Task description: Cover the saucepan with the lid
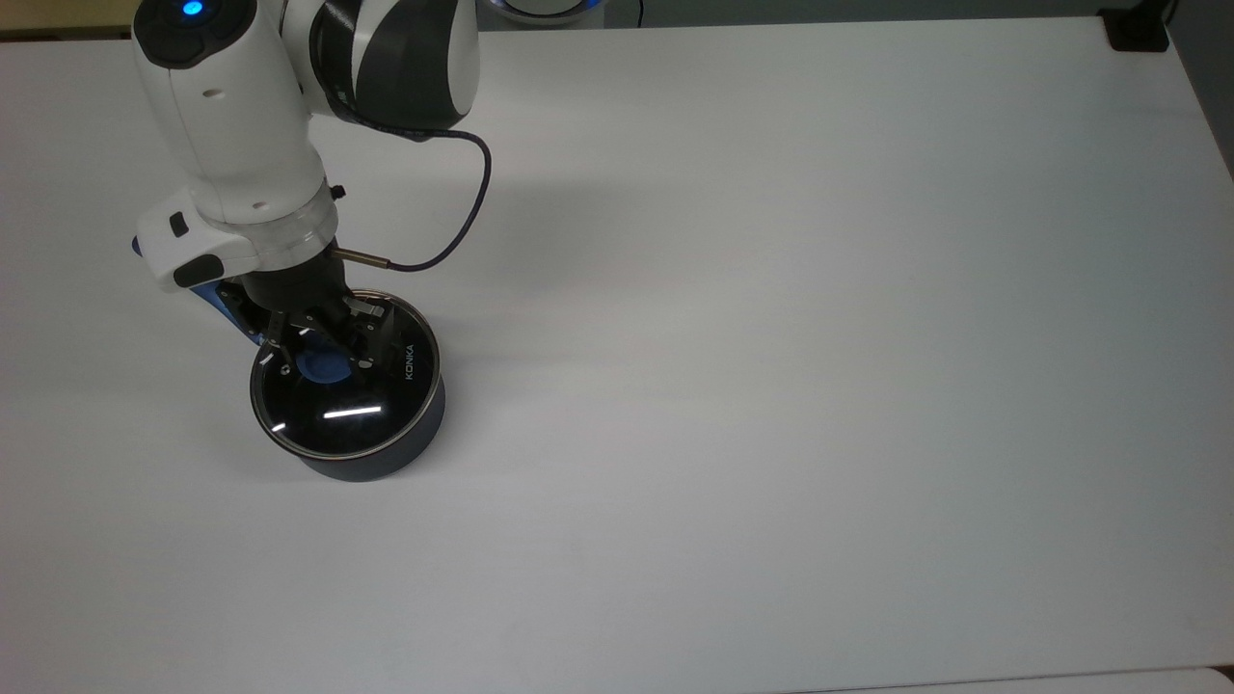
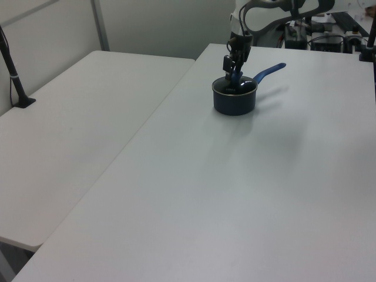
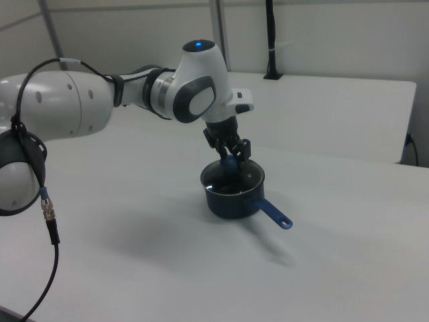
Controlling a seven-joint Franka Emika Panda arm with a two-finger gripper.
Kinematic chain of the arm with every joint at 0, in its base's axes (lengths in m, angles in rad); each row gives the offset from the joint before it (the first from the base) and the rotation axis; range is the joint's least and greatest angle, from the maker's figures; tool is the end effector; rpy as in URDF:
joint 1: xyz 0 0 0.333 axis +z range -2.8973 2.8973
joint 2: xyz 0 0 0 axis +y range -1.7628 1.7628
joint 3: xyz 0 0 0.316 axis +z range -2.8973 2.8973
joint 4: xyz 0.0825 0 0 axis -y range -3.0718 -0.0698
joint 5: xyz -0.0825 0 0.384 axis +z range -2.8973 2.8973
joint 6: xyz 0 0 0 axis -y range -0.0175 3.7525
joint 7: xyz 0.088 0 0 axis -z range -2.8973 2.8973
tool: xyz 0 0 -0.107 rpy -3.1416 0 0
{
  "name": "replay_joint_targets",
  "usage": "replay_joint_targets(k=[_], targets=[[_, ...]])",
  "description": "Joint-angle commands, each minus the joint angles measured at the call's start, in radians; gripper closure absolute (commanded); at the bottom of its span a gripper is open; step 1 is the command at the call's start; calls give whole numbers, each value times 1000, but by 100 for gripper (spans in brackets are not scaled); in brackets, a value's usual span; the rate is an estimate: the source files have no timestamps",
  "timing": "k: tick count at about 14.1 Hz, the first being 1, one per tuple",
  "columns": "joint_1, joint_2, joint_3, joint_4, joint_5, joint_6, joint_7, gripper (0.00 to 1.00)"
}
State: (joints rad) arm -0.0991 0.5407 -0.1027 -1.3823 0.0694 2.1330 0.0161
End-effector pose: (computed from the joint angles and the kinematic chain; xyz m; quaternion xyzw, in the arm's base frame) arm 0.7191 -0.1284 0.4216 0.9878 -0.1133 0.1063 0.0042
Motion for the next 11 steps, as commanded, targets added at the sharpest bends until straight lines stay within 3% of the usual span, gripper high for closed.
replay_joint_targets(k=[1, 5, 8, 9, 10, 11], targets=[[7, 33, -25, 20, 16, 11, -36, 50], [7, 22, -26, 20, 20, 4, -30, 28], [7, 10, -40, 20, 21, -1, -51, 43], [7, 10, -40, 20, 21, -1, -54, 41], [7, 9, -40, 20, 23, -4, -53, 26], [7, 7, -40, 19, 23, -5, -54, 0]])
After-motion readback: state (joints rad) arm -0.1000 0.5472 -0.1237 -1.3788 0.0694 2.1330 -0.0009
